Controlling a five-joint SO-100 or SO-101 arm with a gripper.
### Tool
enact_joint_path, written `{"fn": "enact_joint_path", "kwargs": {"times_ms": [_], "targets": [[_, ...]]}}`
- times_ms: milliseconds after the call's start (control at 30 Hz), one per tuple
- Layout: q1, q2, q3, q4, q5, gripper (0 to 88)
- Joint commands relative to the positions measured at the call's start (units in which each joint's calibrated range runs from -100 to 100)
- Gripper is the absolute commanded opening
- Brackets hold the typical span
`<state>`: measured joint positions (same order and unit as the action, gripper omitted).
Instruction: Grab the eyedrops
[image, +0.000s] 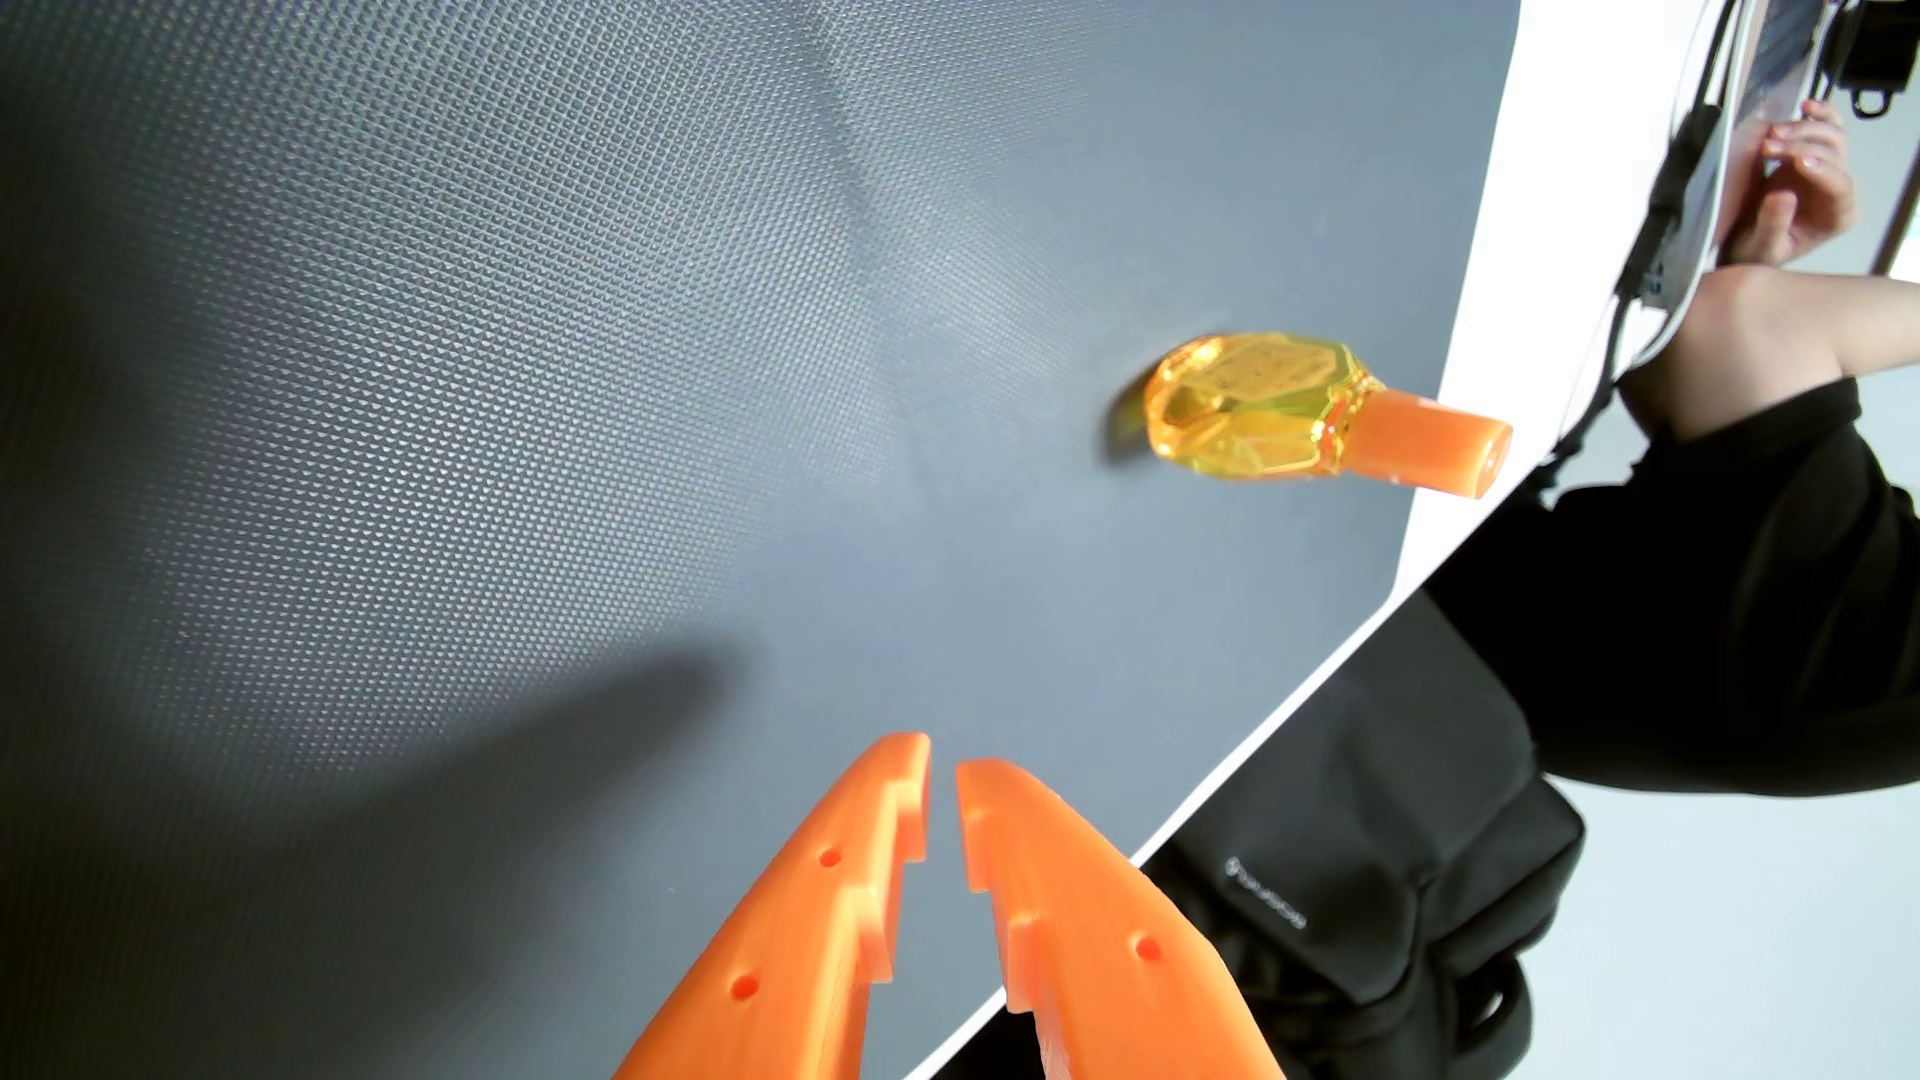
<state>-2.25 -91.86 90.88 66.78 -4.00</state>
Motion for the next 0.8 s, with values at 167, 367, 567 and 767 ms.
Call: {"fn": "enact_joint_path", "kwargs": {"times_ms": [167, 367, 567, 767], "targets": [[-0.25, -0.24, -0.16, -0.79, 0.15, 0.9], [-0.33, -0.33, -1.60, -0.79, -0.21, 0.9], [-0.41, -0.24, -4.66, -0.79, -0.21, 0.9], [-0.41, 0.78, -8.71, -0.27, -0.11, 0.9]]}}
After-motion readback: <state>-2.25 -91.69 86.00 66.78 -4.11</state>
